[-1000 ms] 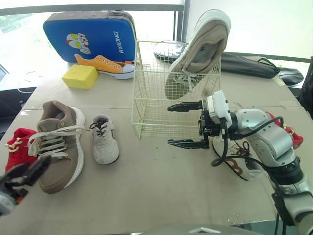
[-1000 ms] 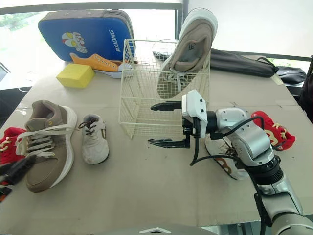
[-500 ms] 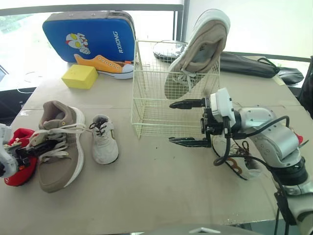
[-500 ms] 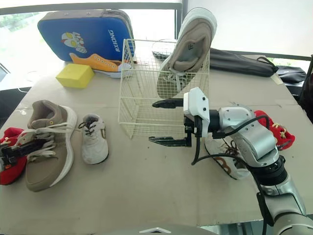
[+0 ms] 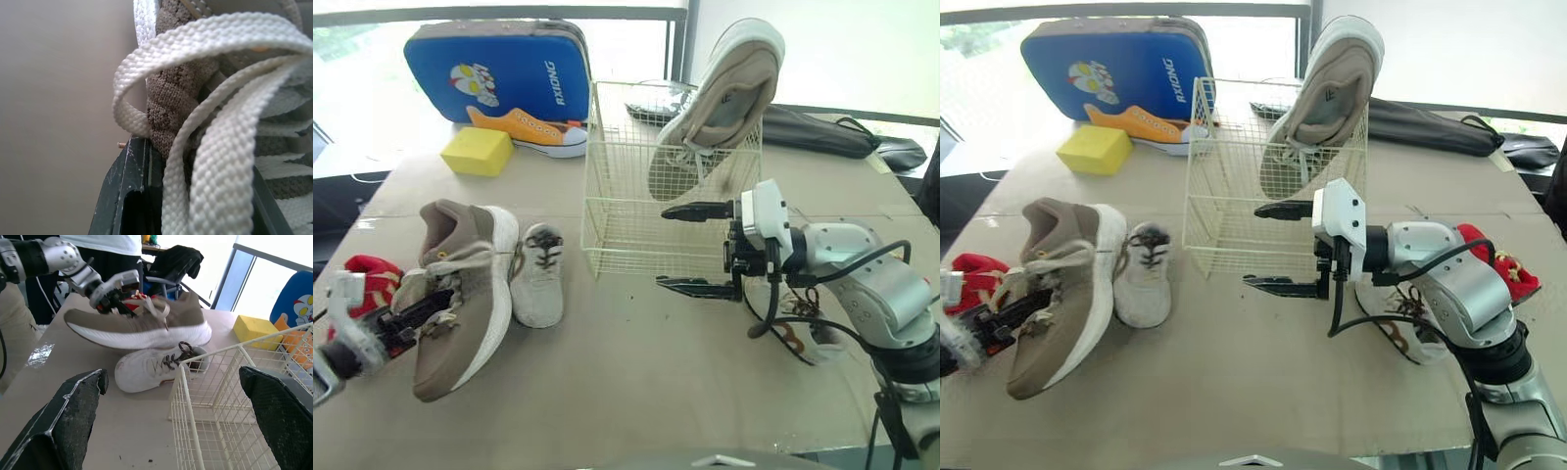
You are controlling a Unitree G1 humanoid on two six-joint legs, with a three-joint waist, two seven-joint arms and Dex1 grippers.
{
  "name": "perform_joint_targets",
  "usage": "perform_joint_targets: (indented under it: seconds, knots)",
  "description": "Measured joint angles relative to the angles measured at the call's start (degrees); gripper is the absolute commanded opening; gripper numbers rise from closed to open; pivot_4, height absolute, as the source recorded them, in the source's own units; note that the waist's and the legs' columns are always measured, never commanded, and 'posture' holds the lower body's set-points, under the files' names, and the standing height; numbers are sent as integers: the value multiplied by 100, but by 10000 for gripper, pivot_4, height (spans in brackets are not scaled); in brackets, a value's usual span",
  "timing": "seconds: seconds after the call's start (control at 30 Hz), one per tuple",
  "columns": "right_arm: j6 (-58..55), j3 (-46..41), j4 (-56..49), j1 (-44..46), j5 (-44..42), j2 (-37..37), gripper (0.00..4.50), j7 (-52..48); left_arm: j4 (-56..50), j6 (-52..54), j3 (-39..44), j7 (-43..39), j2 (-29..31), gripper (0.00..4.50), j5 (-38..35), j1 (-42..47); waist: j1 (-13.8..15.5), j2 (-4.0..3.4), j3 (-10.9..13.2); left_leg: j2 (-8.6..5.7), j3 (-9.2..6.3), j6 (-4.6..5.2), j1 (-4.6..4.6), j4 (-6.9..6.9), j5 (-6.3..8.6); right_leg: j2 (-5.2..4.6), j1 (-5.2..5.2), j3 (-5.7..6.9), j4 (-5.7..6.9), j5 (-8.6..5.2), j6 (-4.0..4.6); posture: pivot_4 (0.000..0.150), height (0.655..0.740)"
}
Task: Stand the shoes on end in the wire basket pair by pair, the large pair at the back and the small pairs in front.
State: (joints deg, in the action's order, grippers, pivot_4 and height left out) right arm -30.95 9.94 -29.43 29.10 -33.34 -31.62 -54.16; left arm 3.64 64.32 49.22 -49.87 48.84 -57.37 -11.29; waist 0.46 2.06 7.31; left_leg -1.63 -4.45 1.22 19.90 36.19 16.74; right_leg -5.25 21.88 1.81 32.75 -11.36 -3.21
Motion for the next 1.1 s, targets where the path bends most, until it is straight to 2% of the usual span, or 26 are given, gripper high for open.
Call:
perform_joint_targets:
  seconds: [0.03, 0.13, 0.2, 0.23, 0.27, 0.33, 0.4, 0.43, 0.5, 0.53, 0.57, 0.6, 0.73, 0.9, 1.0, 1.1]
  knots:
    - [0, -10, 2, -1, -3, -1, 45000, 7, -221, 156, 223, 95, -63, 7340, -256, -30, 5, 2, 2, 1, -3, -1, 0, 0, 1, 0, 0, 3, 2, 0, 0, 1500, 7400]
    - [5, -249, 24, -33, -93, 57, 45000, 122, -1323, 349, 1049, 1428, -287, 7197, -2234, 223, 53, 3, 3, 0, -24, -3, 0, 0, 1, -21, -8, 4, 3, -2, 0, 1500, 7400]
    - [5, -305, 19, -53, -139, 70, 45000, 145, -1630, 251, 1090, 1836, -291, 7182, -2748, 389, 61, -2, 5, -5, -29, -4, -4, 0, 0, -22, -12, 4, 3, -9, -11, 1500, 7400]
    - [6, -403, -3, -131, -169, 51, 45000, 182, -1842, 108, 923, 2282, -289, 7181, -3105, 740, 86, -6, 8, -10, -34, -6, -6, 1, -2, -24, -19, 6, 5, -12, -18, 1500, 7400]
    - [-1, -519, -19, -268, -178, 17, 45000, 288, -1950, -226, 266, 3050, -295, 7179, -3381, 1837, 192, -3, 13, -18, -50, -24, -2, 5, -15, -6, -24, 17, 9, -13, -20, 1500, 7400]
    - [-9, -586, -109, -346, -169, -4, 45000, 430, -1961, -716, -512, 3741, -344, 7178, -3265, 3173, 220, 7, 18, -22, -75, -47, 5, 11, -36, 40, -29, 21, 11, -9, -15, 1500, 7400]
    - [-9, -686, -226, -441, -103, -60, 45000, 628, -1890, -1195, -1240, 4143, -589, 7178, -2687, 4325, 199, 8, 14, -41, -64, -70, -3, 13, -55, 52, -33, -7, 14, 3, 2, 1500, 7400]
    - [-10, -831, -346, -584, -49, -82, 45000, 831, -1753, -1538, -1736, 4265, -872, 7178, -2151, 4984, 182, 6, 14, -51, -55, -53, -8, 11, -69, 55, -33, -23, 14, 6, 0, 1500, 7400]
    - [-14, -967, -454, -679, 18, -83, 45000, 1092, -1488, -1998, -2294, 4312, -1175, 7178, -1418, 5531, 136, 3, 13, -55, -42, -49, -9, -2, -71, 59, -27, -42, 10, 16, -18, 1500, 7400]
    - [-16, -995, -480, -707, 23, -89, 45000, 1128, -1451, -2048, -2350, 4308, -1214, 7178, -1336, 5593, 136, 3, 13, -54, -41, -49, -9, -2, -71, 59, -27, -44, 10, 16, -18, 1500, 7400]
    - [-136, -1395, -958, -1095, 82, -173, 45000, 1627, -651, -2930, -3245, 4239, -1893, 7178, 2, 6164, 45, 8, 10, -43, -44, -49, -5, -20, -71, 69, -22, -45, 8, 17, -18, 1500, 7400]
    - [-164, -1435, -1030, -1148, 86, -183, 45000, 1685, -520, -3079, -3355, 4236, -1960, 7178, 215, 6216, 38, 11, 8, -44, -50, -49, -4, -25, -71, 70, -20, -39, 0, 16, -17, 1500, 7400]
    - [-452, -1991, -1748, -1742, 84, -311, 45000, 2275, 1062, -5071, -4253, 3978, -2672, 7178, 2327, 6924, 88, 14, 7, -40, -46, -49, 9, -27, -70, 72, -24, -33, -41, 17, -19, 1500, 7400]
    - [-652, -2202, -2183, -1875, 35, -371, 45000, 2712, 2487, -6899, -4571, 3539, -3352, 7178, 3515, 7543, 85, 11, 9, -32, -39, -39, 19, -14, -66, 70, -31, -32, -71, 27, -39, 1500, 7400]
    - [-699, -2214, -2297, -1934, 29, -373, 45000, 2858, 3206, -7605, -4562, 3411, -3462, 7178, 3859, 7805, 58, 6, 12, -32, -37, -32, 22, -10, -64, 69, -31, -31, -72, 25, -67, 1500, 7400]
    - [-717, -2214, -2401, -1971, 40, -365, 45000, 3067, 3967, -8412, -4548, 3152, -3519, 7178, 4205, 7961, 52, 5, 13, -32, -39, -25, 22, -4, -60, 70, -31, -28, -70, 32, -57, 1500, 7400]
